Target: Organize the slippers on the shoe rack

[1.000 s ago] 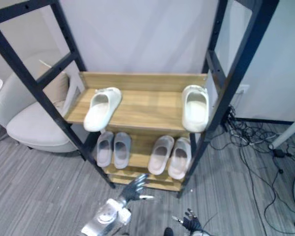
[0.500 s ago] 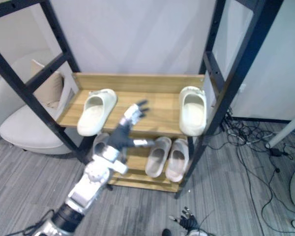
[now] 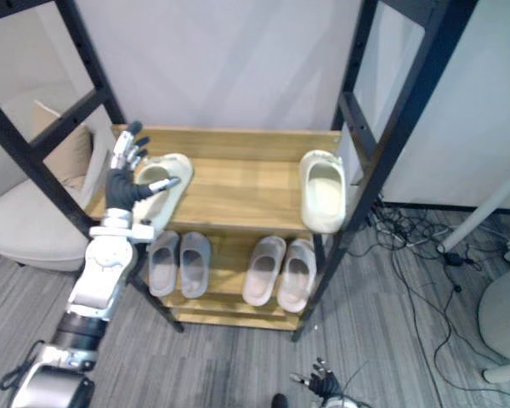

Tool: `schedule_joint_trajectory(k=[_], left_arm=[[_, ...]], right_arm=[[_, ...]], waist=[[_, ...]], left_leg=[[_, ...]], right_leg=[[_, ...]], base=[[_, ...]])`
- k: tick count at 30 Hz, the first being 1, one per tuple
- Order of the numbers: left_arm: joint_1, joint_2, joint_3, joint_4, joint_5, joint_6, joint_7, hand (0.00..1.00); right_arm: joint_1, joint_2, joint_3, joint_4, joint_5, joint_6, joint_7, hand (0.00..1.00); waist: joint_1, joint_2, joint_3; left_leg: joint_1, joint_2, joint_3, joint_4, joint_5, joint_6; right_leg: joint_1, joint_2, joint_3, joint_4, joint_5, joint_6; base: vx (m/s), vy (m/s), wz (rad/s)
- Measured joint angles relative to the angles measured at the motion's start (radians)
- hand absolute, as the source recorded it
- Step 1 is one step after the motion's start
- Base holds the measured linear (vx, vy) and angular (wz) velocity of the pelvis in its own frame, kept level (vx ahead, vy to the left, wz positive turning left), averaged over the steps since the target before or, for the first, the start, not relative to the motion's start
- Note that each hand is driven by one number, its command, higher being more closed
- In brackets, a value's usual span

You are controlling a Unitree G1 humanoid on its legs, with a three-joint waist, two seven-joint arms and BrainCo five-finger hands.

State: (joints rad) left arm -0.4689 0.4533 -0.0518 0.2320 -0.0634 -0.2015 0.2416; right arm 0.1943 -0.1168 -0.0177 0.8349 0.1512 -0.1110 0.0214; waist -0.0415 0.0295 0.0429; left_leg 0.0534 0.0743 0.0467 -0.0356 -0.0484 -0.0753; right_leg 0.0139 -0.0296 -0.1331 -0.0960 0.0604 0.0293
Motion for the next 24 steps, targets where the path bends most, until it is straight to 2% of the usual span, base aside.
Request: schedule_joint_trajectory(k=[5,8,12,18,24], left_arm=[[-0.056,0.064,0.016,0.085,-0.016,0.017,-0.004,0.00],[-0.090,0.115,0.014,0.137,0.026,0.040,-0.010,0.00],[-0.101,0.157,0.010,0.160,0.069,0.043,-0.019,0.00],[-0.109,0.181,-0.018,0.173,0.129,0.047,-0.040,0.00],[-0.124,0.207,-0.049,0.224,0.234,0.062,-0.054,0.00]], right_arm=[[0.000,0.003,-0.012,-0.004,-0.005,0.000,0.001,0.00],[0.003,0.003,-0.014,-0.015,-0.010,0.000,0.002,0.00],[0.007,0.003,-0.014,-0.034,-0.031,-0.001,0.005,0.00],[0.007,0.006,-0.018,-0.038,-0.031,-0.007,0.007,0.00],[0.008,0.007,-0.018,-0.039,-0.031,-0.013,0.006,0.00]], waist=[[0.000,0.004,0.004],[-0.002,0.010,0.008],[-0.002,0.019,0.013],[0.000,0.028,0.019],[0.000,0.030,0.020]], left_leg=[[-0.010,-0.004,0.008,0.000,-0.002,0.002],[-0.009,-0.007,0.010,0.000,-0.004,0.004],[-0.009,-0.010,0.015,0.000,-0.005,0.007],[-0.011,-0.010,0.027,0.000,-0.006,0.007],[-0.012,-0.010,0.027,0.000,-0.006,0.007]], right_leg=[[-0.015,-0.002,0.008,0.007,0.001,0.001],[-0.015,-0.004,0.014,0.007,0.001,0.001],[-0.018,-0.006,0.023,0.006,0.003,0.003],[-0.026,-0.006,0.034,0.007,0.007,0.004],[-0.027,-0.006,0.035,0.007,0.007,0.004]], base=[[0.02,0.007,-0.05],[0.00,0.005,-0.01],[-0.01,0.007,-0.04],[-0.01,0.003,-0.06],[0.00,0.000,0.00]])
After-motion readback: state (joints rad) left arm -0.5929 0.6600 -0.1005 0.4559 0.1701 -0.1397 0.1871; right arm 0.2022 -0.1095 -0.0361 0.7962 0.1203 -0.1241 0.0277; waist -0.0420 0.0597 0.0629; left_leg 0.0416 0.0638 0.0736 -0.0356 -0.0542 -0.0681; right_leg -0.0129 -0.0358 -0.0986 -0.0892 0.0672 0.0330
